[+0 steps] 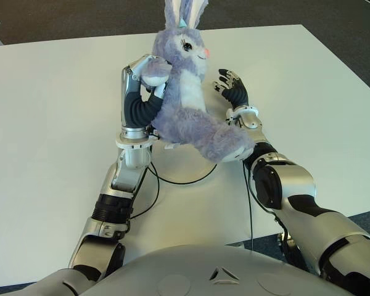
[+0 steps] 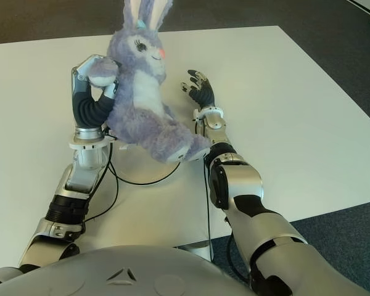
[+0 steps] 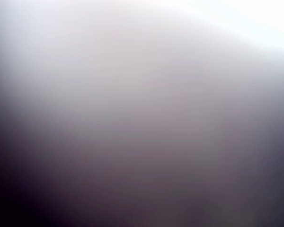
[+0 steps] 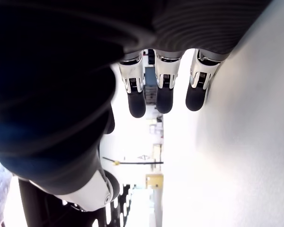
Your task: Put the doll into the plate.
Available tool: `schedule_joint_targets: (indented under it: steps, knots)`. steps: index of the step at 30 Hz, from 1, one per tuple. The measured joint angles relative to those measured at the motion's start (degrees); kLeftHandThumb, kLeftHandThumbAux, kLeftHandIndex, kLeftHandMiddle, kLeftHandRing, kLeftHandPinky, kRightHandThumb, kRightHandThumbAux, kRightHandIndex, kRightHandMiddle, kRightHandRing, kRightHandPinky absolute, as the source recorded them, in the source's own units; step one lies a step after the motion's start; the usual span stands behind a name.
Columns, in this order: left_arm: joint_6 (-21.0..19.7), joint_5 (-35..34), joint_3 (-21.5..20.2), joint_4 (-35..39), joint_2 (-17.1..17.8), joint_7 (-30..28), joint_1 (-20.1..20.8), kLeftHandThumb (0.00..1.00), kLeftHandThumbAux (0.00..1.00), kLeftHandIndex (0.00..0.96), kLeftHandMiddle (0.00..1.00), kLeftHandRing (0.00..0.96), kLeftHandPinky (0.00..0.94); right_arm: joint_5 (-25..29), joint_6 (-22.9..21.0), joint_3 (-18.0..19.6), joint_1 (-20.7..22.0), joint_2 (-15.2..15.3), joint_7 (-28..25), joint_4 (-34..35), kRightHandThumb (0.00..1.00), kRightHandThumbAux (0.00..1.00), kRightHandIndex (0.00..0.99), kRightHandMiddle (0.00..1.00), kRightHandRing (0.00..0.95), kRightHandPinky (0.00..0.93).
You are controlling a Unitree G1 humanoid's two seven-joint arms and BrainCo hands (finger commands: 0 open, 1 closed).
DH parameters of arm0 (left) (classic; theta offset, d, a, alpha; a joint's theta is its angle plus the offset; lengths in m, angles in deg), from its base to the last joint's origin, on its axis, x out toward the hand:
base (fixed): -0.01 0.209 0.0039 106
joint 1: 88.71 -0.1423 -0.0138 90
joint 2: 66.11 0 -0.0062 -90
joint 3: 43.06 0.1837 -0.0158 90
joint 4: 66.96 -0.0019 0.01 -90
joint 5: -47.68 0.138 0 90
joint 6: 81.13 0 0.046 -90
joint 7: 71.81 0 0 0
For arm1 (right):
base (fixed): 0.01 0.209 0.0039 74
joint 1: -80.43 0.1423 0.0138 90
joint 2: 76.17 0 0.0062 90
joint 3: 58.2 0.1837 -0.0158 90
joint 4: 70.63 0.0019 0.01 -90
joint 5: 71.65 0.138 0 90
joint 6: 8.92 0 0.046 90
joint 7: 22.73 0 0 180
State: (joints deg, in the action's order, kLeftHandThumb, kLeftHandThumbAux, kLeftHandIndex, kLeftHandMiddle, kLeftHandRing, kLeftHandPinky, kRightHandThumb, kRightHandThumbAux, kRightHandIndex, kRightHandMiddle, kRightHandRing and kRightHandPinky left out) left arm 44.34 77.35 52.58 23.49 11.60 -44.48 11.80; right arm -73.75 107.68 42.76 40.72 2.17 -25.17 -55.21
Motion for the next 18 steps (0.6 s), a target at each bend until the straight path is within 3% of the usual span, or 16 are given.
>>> schedule_joint_targets:
  steps: [18]
  knots:
    - [-2.43,-0.19,-0.09,1.23,-0.88,-1.08,-0.71,0.739,0.693,0.444,0.864,0.868,0.866,-0.05,0.36,-0.53,-0.21,0.33,0.19,0.09,0.456,0.867,0.161,0.127,0.092,0.107]
